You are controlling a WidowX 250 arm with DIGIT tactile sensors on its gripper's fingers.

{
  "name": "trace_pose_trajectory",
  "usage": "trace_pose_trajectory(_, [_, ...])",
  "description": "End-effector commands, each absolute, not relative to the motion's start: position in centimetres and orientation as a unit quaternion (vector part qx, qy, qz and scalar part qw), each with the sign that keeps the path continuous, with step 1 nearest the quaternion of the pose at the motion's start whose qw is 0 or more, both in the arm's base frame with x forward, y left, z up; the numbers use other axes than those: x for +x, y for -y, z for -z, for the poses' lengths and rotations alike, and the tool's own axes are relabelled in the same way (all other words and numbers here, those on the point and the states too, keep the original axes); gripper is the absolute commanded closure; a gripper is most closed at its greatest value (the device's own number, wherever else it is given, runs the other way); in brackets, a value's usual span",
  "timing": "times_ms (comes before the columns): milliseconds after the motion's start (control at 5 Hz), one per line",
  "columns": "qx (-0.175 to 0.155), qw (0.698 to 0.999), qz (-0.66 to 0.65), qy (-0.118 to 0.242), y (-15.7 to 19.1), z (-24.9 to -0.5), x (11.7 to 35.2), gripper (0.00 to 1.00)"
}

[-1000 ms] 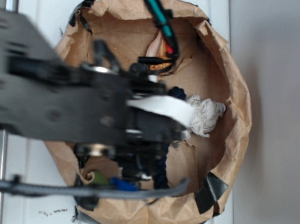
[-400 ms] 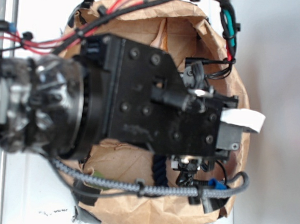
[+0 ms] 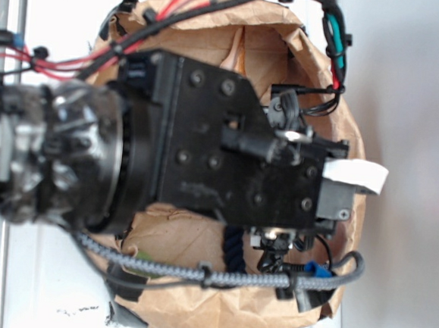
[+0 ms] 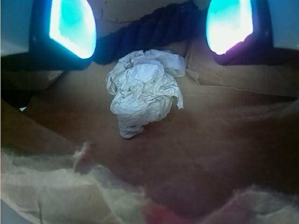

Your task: Grab the white paper.

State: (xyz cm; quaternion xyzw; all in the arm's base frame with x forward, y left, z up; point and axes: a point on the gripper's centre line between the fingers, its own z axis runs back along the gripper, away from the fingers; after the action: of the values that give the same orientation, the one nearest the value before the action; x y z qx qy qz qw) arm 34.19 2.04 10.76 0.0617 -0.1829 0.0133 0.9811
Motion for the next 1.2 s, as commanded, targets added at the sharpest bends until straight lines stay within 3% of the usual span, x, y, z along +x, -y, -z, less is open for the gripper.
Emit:
trace_pose_trajectory(0, [0.065, 0.972, -0.033, 0.223, -3.1, -13.7, 35.2, 0.0])
trace_pose_trajectory(200, [0.051, 0.979, 0.024, 0.196, -2.9, -12.5, 34.4, 0.0])
trace_pose_trajectory(600, [0.088, 0.973, 0.042, 0.207, -2.3, -10.9, 33.4, 0.0])
trace_pose_trajectory(800, [0.127, 0.969, 0.002, 0.213, -2.2, -9.7, 34.5, 0.0])
trace_pose_trajectory(1000, [0.136, 0.971, -0.012, 0.198, -1.5, -8.5, 36.4, 0.0])
